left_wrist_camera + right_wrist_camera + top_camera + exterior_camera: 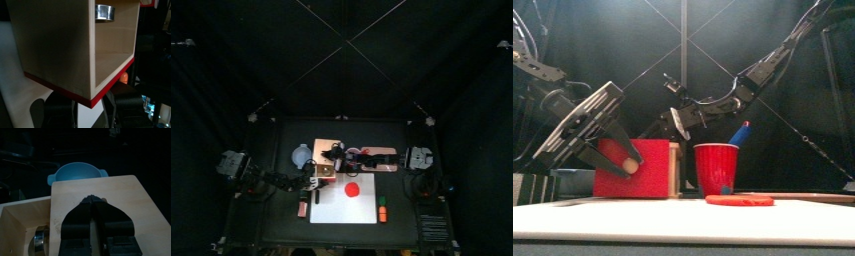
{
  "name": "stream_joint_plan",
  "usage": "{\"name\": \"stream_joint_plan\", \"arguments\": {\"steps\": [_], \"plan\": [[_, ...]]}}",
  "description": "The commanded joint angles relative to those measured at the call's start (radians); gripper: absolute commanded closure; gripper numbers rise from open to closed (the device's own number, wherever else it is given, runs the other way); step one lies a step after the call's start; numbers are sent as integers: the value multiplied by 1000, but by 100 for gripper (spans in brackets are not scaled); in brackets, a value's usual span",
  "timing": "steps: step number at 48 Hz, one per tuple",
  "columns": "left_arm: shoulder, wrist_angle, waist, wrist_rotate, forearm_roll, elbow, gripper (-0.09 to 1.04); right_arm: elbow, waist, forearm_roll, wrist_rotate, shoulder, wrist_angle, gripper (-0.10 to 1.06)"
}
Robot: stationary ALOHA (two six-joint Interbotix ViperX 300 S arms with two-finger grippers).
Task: Get the cutter from the drawer then cut the dough then place the extra dough in the bowl
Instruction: Place the cutter on the board
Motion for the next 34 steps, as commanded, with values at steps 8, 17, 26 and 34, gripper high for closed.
{"name": "stream_joint_plan", "arguments": {"steps": [8, 17, 26, 34], "plan": [[-23, 31, -41, 3, 3, -31, 49, 0, -2, 2, -3, -14, 15, 93], [-18, 52, -43, 6, 6, -18, 49, -2, -2, 2, -3, -12, 14, 93], [-18, 57, -37, 11, 6, -11, 48, -2, 0, 2, -3, -14, 14, 93], [-17, 57, -32, 11, 18, -8, 44, -2, 0, 0, -3, -14, 14, 93]]}}
